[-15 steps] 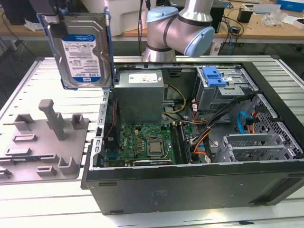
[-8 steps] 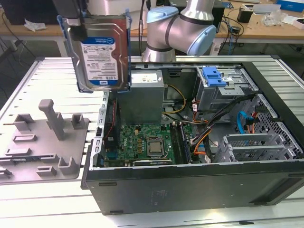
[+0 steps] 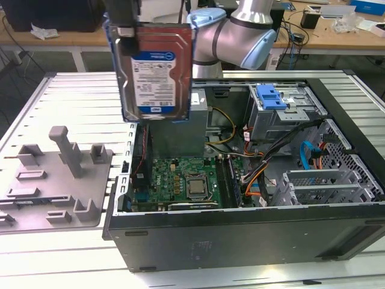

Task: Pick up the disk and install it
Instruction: 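Pick up the disk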

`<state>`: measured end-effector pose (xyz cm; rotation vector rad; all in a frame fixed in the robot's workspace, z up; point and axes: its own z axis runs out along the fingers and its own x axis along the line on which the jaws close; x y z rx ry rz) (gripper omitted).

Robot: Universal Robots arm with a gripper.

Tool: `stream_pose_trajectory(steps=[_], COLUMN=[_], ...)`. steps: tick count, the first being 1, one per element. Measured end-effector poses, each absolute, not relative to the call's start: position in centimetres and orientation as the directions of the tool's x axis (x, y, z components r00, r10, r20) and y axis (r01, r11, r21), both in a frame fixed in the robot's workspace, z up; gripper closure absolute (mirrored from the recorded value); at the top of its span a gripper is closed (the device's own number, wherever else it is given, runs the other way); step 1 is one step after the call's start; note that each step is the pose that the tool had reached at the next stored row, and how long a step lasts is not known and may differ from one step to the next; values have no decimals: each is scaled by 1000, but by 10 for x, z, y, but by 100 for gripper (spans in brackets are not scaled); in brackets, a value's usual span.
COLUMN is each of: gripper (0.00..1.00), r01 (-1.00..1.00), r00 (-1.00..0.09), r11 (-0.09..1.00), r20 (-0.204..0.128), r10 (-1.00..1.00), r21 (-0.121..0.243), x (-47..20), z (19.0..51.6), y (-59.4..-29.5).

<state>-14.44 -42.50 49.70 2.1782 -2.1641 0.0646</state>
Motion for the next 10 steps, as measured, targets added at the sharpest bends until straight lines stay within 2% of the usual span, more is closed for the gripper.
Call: stream_pose_trajectory(steps=[10], gripper=[64], r01=[-999], r00=[8], r11=[-5], r20=[79], r10=[-997], r21=[36], x=[-75], z=[497], y=[-450])
